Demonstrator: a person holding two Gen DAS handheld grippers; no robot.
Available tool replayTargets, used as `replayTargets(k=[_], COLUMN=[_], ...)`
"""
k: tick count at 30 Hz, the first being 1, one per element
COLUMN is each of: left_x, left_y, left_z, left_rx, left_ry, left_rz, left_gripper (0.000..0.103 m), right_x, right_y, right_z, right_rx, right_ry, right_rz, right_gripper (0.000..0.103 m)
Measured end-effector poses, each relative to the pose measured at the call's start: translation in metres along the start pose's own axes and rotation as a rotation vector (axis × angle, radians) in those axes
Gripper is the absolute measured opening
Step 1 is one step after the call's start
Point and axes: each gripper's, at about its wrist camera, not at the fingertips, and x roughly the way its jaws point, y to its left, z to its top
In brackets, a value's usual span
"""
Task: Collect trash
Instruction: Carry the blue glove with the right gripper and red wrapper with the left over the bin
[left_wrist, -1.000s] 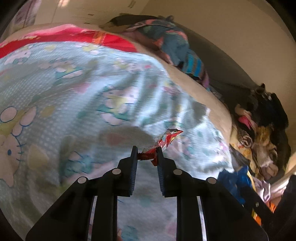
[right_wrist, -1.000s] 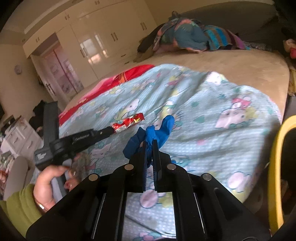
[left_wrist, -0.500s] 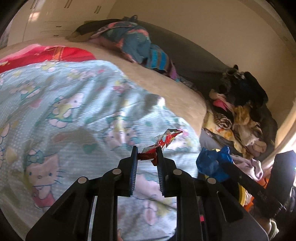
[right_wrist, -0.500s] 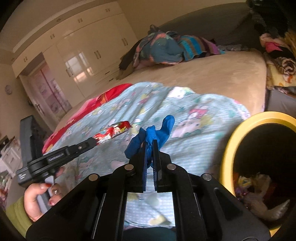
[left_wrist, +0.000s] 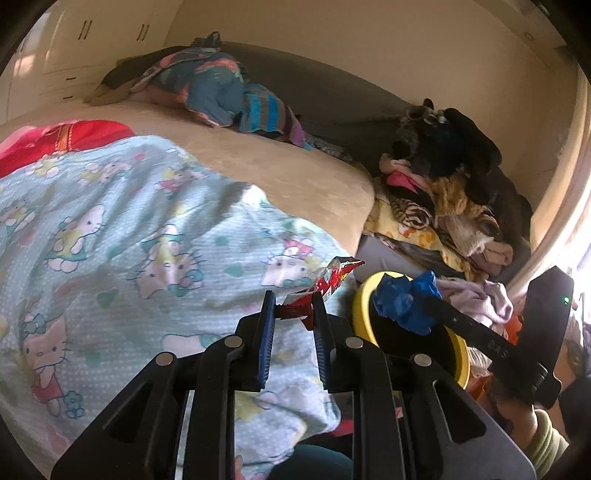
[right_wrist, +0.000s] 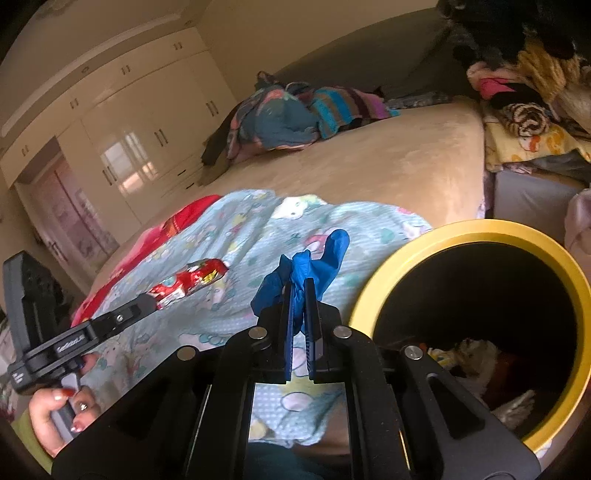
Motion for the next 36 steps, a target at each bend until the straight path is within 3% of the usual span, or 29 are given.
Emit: replayTargets(k=[19,36], left_x=[0.009,0.051], left_y=[-0.063,-0.123], left_z=[-0.018,-0.050], left_rx=[0.131,0.278], left_ry=[0.049,0.158], left_rz=[-0.059,-0.077], left_gripper=[0.019,0.019], right_x=[-0.040,-0.054], right_y=[-0.067,-0.136], right_z=[0.006,0.001], right_rx=[0.117,0.241], right_ry=[-0.072,-0.075], right_rz=[-0.137,-0.220], right_gripper=[0.003,0.003])
